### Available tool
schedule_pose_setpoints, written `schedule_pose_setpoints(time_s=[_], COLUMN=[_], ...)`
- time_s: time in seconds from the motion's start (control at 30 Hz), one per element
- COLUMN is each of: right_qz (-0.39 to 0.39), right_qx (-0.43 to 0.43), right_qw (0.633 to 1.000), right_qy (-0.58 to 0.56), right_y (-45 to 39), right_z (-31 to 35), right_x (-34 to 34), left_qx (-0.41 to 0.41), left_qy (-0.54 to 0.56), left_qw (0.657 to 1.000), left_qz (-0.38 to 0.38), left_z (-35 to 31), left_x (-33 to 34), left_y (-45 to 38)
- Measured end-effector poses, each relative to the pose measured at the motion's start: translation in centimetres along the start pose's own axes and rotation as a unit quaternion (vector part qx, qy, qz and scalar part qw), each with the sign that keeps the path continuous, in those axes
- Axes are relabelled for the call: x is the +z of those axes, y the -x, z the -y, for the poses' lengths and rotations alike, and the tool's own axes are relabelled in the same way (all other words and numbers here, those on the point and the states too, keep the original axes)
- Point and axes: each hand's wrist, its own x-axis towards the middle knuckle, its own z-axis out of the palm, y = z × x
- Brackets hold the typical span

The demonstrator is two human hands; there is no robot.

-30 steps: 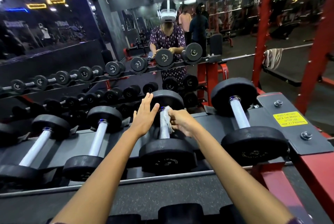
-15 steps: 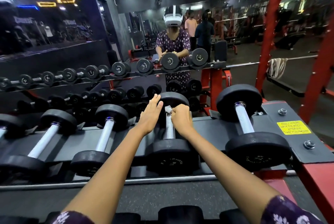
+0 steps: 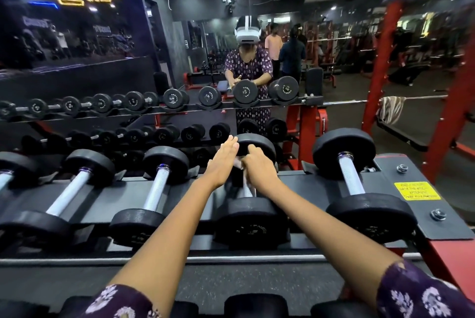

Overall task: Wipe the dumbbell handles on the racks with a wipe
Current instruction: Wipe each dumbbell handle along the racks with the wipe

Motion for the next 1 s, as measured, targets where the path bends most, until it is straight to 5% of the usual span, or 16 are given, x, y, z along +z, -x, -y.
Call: schedule_pose_setpoints(time_s=[0.13, 0.27, 0.4, 0.57, 0.73, 0.8, 0.9, 1.0], right_qz=[0.010, 0.103, 0.222, 0.158, 0.295, 0.258, 0.093, 0.071], right_qx=[0.019, -0.128, -0.171, -0.155, -0.170, -0.109, -0.016, -0.008], right_qw=[1.000, 0.981, 0.956, 0.974, 0.933, 0.949, 0.979, 0.978], right_qy=[0.010, 0.105, -0.081, -0.048, -0.119, -0.148, -0.178, -0.195], right_y=[0.4, 0.3, 1.4, -0.5, 2.7, 2.5, 1.5, 2.3], right_z=[-0.2, -0.5, -2.2, -1.3, -2.4, -3.5, -3.9, -3.3], right_x=[-0.2, -1.0, -2.8, -2.8, -4.0, -3.6, -2.8, -2.3], left_qx=[0.004, -0.018, -0.006, -0.011, -0.003, -0.004, -0.004, 0.004], left_qy=[-0.019, -0.043, -0.052, -0.038, -0.037, -0.029, -0.026, -0.012], left_qw=[1.000, 0.999, 0.998, 0.999, 0.999, 0.999, 1.000, 1.000], left_qz=[0.009, 0.021, 0.027, 0.021, 0.029, 0.025, 0.018, 0.016], left_z=[0.0, -0.3, -0.2, -0.5, -0.6, -0.6, -0.6, -0.4], left_x=[-0.3, -0.5, -0.8, -0.8, -1.1, -1.0, -0.7, -0.7], left_y=[0.1, 0.0, 0.1, 0.4, 0.8, 0.8, 0.7, 0.5])
